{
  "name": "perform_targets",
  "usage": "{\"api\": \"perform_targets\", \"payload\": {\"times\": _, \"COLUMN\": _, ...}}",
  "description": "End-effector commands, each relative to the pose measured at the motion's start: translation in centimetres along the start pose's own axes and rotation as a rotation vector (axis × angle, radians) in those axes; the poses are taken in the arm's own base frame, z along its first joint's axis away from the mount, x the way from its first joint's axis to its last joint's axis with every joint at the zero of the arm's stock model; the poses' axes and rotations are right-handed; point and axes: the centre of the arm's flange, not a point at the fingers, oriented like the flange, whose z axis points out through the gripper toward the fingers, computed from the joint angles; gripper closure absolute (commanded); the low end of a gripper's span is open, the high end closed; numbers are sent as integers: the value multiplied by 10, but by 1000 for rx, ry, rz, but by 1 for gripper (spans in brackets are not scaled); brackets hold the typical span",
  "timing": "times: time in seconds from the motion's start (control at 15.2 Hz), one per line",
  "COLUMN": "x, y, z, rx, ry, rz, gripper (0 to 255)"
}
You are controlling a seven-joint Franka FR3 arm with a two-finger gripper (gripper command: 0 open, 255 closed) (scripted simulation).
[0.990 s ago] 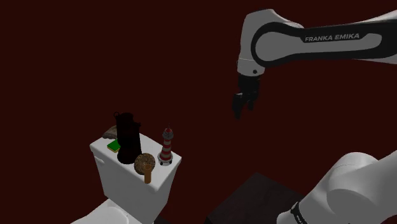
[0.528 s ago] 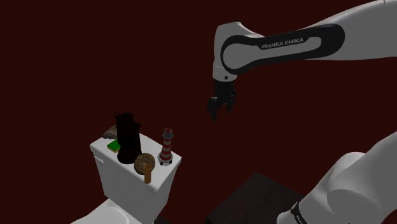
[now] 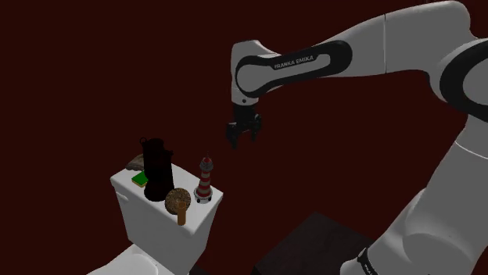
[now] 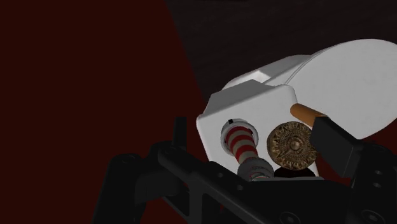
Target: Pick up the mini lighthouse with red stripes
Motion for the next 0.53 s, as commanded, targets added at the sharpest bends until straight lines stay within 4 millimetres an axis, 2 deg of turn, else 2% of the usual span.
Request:
{"api": "perform_targets", "payload": {"times": 0.0, "x": 24, "y": -6, "z": 11, "rx": 6, "ry": -2, "rz": 7, "gripper": 0}}
{"api": "perform_targets", "payload": {"times": 0.46, "x": 106, "y": -39, "z": 39, "rx": 25, "ry": -8, "rz": 31, "gripper": 0}}
